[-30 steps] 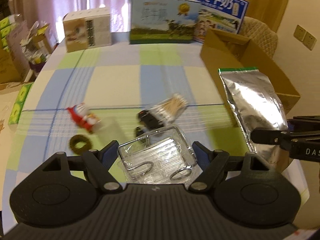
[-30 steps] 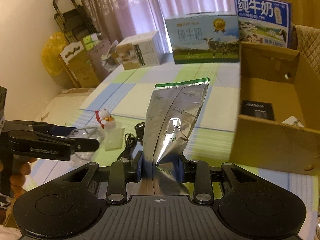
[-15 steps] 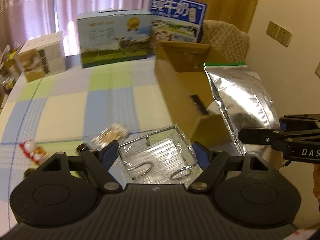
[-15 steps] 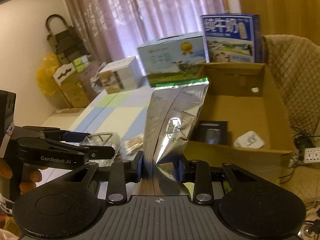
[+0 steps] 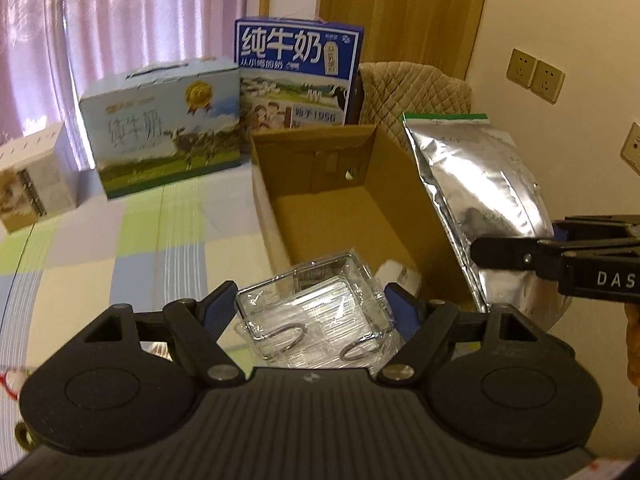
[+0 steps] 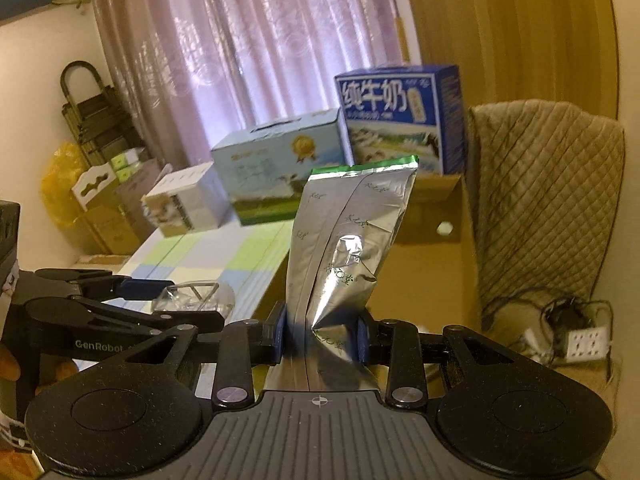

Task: Organize objects
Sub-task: 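Carry the clear container and foil bag toward the cardboard box with both tools, then lower the clear container into the box with the left tool while the right tool releases the foil bag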

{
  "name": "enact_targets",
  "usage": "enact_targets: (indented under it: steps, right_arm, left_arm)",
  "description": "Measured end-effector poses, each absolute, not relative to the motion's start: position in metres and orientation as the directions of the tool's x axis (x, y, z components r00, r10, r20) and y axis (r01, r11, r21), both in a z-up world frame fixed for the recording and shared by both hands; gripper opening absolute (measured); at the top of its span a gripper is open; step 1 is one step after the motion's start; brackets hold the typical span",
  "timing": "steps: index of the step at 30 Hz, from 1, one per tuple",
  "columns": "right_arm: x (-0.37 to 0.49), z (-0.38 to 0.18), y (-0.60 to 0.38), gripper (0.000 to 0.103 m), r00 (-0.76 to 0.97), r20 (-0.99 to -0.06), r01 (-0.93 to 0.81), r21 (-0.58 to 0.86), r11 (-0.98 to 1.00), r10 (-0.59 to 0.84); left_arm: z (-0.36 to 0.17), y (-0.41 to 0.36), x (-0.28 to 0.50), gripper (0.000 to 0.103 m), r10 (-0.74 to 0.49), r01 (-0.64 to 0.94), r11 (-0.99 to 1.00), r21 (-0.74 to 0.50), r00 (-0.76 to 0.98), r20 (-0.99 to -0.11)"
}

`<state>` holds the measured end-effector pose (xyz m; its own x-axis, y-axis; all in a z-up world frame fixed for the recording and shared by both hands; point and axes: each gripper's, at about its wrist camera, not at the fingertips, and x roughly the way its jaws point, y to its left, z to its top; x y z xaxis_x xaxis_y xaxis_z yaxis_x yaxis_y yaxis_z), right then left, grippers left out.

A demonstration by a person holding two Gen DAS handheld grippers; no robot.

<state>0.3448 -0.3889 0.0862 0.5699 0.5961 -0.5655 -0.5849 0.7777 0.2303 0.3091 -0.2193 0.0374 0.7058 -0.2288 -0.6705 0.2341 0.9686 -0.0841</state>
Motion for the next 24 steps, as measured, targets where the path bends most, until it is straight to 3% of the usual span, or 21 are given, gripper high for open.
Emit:
enact_targets:
  steps: [13, 24]
  right_arm:
    - [0.437, 0.07, -0.371, 0.03, 0.587, -0.628, -0.583, 0.112, 0.805, 0.512]
    - [0.497, 0.025, -0.355, 0.03, 0.53, -0.719, -0.584, 0.075, 0.808, 0.45]
  left_arm:
    - [0.036, -0.256, 0.402, 0.077, -0.21, 0.272, 0.962, -0.004, 0.733, -0.647]
    - [0.003, -0.271, 0.47, 0.077, -0.178, 0.295, 0.954, 0.049, 0.693, -0.698]
